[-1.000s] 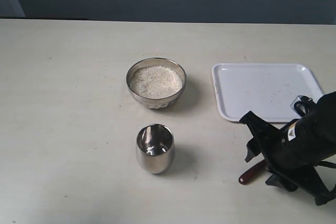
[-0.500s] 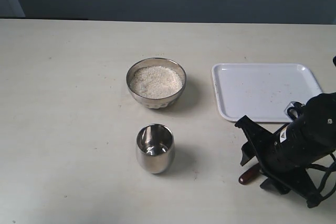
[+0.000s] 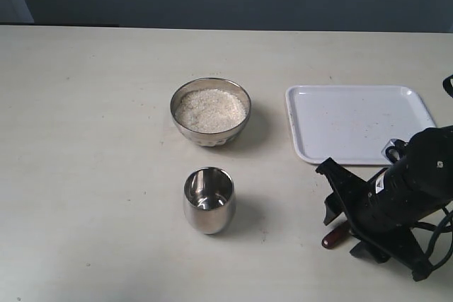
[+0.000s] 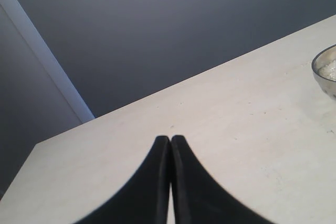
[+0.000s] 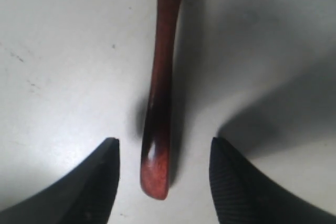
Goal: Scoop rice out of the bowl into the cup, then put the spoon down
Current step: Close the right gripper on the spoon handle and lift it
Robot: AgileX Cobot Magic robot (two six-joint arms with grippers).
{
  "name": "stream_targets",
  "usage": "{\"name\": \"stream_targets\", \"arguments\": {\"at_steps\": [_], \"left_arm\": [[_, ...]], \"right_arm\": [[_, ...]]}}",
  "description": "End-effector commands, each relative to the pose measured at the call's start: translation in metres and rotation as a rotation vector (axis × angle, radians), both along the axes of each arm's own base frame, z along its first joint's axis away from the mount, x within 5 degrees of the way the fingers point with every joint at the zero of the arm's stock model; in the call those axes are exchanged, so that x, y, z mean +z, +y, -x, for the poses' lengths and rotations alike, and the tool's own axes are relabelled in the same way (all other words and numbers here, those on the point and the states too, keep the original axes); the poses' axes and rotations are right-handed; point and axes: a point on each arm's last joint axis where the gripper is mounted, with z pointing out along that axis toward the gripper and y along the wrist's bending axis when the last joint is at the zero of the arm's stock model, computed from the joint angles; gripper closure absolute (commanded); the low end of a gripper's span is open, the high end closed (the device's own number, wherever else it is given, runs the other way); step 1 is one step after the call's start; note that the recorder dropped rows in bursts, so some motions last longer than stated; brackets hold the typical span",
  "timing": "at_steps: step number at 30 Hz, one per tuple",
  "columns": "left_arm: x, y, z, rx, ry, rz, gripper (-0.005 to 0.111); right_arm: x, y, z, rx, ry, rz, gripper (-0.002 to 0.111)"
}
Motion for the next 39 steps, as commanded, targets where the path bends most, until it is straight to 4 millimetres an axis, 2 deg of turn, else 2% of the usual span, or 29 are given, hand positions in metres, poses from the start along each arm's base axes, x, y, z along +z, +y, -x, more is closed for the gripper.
{"name": "stream_targets", "arguments": {"at_steps": [1, 20, 22, 28, 32, 36, 39], "left_arm": [[0.0024, -0.0001, 0.0006, -0.002, -0.013, 0.012, 0.106], [0.0024, -0.0001, 0.0006, -0.002, -0.013, 0.012, 0.106], [0.0024, -0.0001, 0.0006, -0.002, -0.013, 0.012, 0.106], [0.0024, -0.0001, 0.0006, -0.002, -0.013, 0.012, 0.106], [0.0023, -0.0001, 0.0006, -0.002, -0.012, 0.014, 0.106], [0.0023, -0.0001, 0.0006, -0.002, -0.012, 0.014, 0.106], [0.0023, -0.0001, 0.0006, -0.002, -0.012, 0.014, 0.106]], "right_arm": [[-0.0003, 0.0, 0.0012, 0.012, 0.015, 0.009, 0.058], [-0.0005, -0.0002, 0.0022, -0.013, 0.031, 0.009, 0.059], [-0.0005, -0.0001, 0.0022, -0.016, 0.032, 0.007, 0.067], [-0.0001, 0.0008, 0.0002, -0.019, 0.01, -0.003, 0.109], [-0.0005, -0.0002, 0.0025, 0.013, 0.029, 0.012, 0.109], [-0.001, -0.0034, 0.0094, 0.173, 0.078, 0.057, 0.109], [0.0032, -0.001, 0.0065, 0.273, 0.077, 0.069, 0.109]]}}
